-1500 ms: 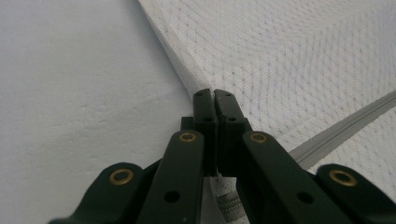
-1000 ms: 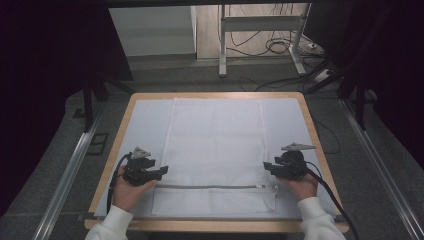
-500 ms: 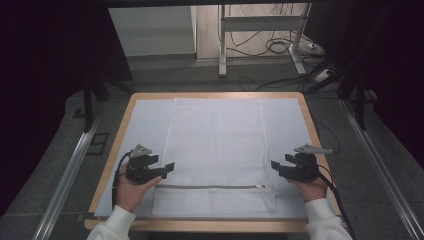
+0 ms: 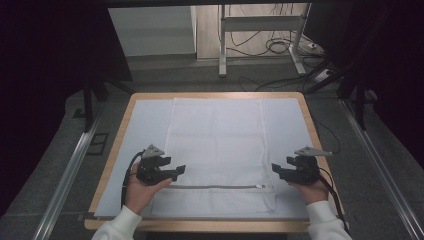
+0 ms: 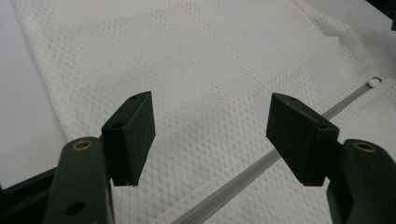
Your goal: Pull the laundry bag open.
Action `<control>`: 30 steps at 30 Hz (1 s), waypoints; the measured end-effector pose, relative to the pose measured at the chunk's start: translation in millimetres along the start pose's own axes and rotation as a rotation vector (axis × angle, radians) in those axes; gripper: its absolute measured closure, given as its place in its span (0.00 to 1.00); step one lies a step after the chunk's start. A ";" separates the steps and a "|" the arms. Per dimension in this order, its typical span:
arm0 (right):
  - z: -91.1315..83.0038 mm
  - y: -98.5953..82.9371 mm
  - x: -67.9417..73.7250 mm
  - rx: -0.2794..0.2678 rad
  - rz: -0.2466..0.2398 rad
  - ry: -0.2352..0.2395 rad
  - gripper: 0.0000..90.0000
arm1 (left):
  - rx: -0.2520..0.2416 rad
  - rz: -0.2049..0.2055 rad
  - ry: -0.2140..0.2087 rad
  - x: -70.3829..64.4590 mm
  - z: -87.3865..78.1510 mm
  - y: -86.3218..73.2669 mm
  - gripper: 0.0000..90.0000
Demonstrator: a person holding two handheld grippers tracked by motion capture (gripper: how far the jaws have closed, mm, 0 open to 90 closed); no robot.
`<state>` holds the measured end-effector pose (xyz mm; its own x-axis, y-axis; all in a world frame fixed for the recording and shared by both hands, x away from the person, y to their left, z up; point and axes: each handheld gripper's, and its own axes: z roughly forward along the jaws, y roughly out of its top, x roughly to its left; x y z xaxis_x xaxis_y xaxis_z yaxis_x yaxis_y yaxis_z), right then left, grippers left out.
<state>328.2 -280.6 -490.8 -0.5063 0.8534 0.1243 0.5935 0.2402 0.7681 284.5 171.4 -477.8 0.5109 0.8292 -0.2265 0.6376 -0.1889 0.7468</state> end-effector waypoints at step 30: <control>-0.2 -2.5 2.5 -0.001 -0.031 -0.020 0.33 | 0.104 0.103 -0.174 -66.2 43.5 15.7 0.44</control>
<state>325.4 -279.1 -492.3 -0.5118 0.8545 0.0884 0.5773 0.2659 0.7720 285.7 90.7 -478.3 0.6622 0.7015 -0.2633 0.6284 -0.3285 0.7051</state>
